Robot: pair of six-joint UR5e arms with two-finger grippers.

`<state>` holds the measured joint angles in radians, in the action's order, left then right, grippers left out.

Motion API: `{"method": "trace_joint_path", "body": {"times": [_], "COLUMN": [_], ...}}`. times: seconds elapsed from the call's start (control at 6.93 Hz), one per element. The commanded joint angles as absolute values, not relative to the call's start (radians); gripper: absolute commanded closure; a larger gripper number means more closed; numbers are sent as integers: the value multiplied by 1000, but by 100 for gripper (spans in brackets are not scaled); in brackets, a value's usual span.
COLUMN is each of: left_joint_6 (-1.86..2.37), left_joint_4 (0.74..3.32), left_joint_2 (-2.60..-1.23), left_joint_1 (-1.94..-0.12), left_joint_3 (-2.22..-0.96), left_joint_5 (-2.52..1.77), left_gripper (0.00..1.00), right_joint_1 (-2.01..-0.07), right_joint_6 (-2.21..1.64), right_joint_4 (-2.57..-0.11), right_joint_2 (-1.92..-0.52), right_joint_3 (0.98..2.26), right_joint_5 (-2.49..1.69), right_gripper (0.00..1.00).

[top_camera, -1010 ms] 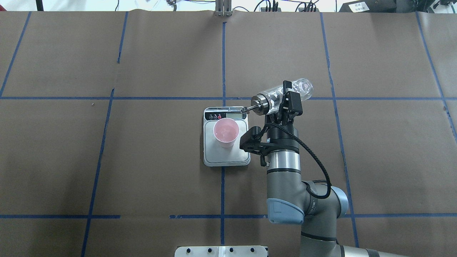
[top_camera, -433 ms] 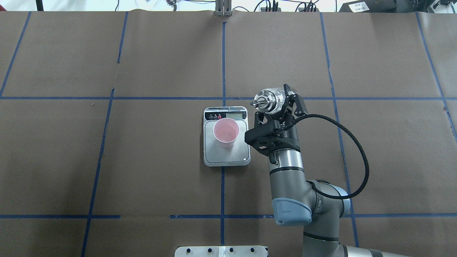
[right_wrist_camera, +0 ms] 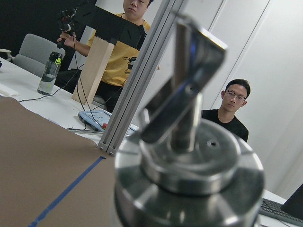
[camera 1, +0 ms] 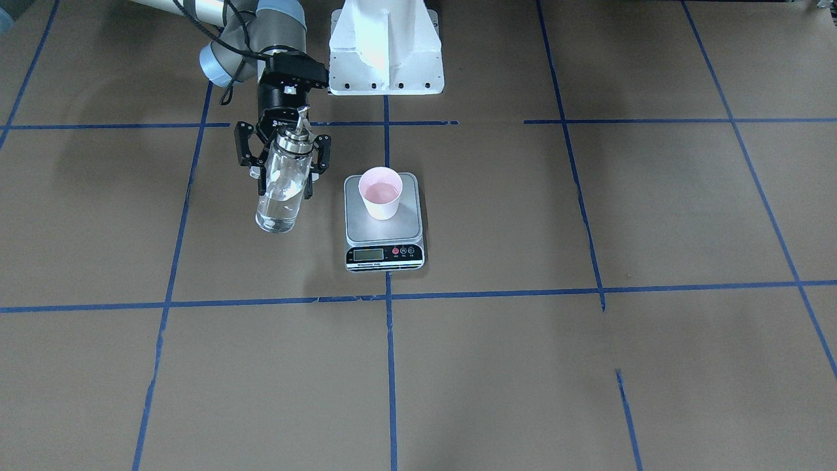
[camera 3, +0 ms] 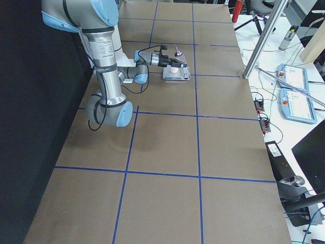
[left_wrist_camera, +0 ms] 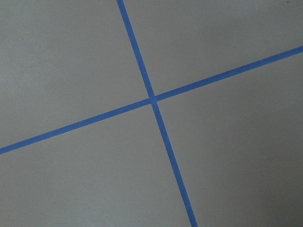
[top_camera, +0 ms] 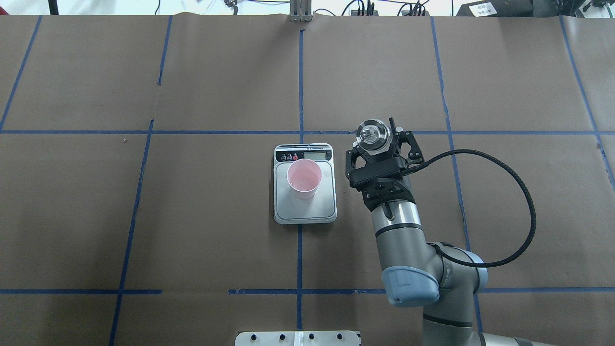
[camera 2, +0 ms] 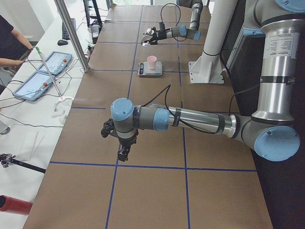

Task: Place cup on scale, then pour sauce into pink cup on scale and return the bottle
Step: 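Carry the bottle with the right gripper back toward its starting spot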

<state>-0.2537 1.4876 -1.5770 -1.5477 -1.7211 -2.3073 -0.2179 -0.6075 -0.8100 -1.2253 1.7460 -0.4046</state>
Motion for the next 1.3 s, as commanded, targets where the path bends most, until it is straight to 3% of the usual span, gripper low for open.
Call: {"method": "trace_joint_path", "body": {"times": [0.0,0.29,0.87,1.15], "left_joint_6": [-253,-253,-253,-253], "left_joint_4": [1462,1462,1462,1462], "left_joint_2": [-1580,-1580,-1592,-1592], "left_joint_1": [-1551,-1552,-1555,-1555], "left_joint_3": [-1753,-1756,-1758,-1756], "left_joint_5": [-2307,-2307,-2283,-2281], "left_gripper": [0,0,0,0], "right_joint_1": [-247,-325,-460,-480], "right_joint_6": [-760,-946,-1236,-1284], "right_joint_4": [-810,-810,-830,-830], "right_joint_2": [-1351,-1524,-1600,-1591], "right_joint_3": [1802,1949,1921,1834], "right_joint_5": [-506,-740,-908,-914], "right_gripper": [100,100,100,100]}}
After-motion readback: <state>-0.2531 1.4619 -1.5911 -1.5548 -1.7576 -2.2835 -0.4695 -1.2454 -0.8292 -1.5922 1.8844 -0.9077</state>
